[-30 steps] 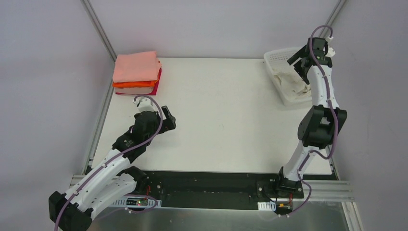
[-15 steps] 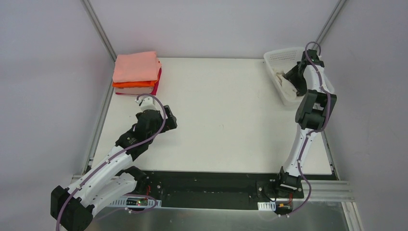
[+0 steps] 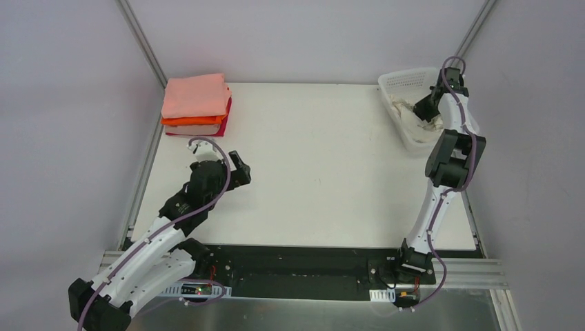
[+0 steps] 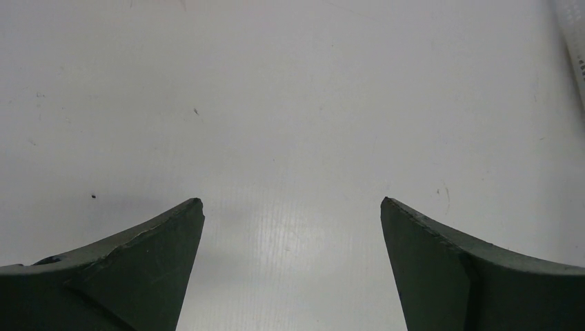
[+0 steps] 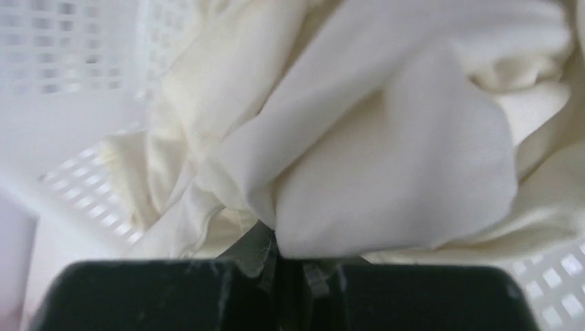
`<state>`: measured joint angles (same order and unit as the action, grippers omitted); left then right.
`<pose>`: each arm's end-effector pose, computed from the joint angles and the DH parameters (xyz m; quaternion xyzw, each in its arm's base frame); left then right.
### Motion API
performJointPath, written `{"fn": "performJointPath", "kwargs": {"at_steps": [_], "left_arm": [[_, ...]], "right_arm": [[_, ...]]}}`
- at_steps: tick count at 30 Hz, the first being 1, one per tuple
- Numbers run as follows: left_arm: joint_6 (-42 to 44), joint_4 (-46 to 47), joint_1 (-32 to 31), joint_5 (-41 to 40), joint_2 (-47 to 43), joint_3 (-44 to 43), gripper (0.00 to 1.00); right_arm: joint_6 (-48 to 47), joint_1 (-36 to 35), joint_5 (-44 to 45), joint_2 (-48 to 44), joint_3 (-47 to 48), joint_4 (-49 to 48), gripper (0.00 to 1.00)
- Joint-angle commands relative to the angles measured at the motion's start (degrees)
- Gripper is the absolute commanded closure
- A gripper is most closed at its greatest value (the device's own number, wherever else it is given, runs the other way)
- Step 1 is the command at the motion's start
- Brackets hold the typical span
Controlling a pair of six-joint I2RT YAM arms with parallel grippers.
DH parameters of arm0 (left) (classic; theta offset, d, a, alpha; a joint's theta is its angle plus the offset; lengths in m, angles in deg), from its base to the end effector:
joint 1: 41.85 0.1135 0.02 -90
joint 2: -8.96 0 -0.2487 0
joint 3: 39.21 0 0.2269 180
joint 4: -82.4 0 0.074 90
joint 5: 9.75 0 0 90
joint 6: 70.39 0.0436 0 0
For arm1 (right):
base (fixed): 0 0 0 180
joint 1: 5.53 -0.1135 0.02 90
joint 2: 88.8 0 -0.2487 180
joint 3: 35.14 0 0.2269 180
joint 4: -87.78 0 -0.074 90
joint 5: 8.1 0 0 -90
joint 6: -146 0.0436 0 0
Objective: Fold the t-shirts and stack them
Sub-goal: Grab crumpled tshirt from bin with the right arm, then move the tshirt to the center of the board
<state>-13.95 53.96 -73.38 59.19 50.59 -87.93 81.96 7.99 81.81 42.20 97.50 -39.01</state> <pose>0.1498 -0.0735 0.2650 -0.1174 0.8100 -0.1710 0.5485 0.4697 -0.1129 0.2156 0.3187 0.8889 0.0364 0.3271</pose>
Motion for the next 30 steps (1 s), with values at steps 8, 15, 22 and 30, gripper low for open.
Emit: {"fn": "performJointPath", "kwargs": {"at_steps": [8, 15, 22, 30], "left_arm": [[-2.1, -1.9, -0.2, -1.1, -10.6, 3.8, 0.00], [-6.2, -7.3, -0.2, -2.7, -16.1, 6.2, 0.00], [-9.8, -13.6, -0.2, -2.3, -20.6, 7.0, 0.00], [-11.4, -18.1, -0.2, -2.2, -22.9, 6.7, 0.00]], "right_arm": [[0.1, -0.7, -13.4, -29.1, 1.6, -2.9, 1.00], [-3.8, -8.4, -22.3, -36.9, 6.6, 3.9, 1.00], [-10.0, -23.7, -29.7, -41.8, 5.0, 7.2, 1.00], [-23.2, -42.2, -32.5, -46.9, -15.8, 4.6, 1.00]]}}
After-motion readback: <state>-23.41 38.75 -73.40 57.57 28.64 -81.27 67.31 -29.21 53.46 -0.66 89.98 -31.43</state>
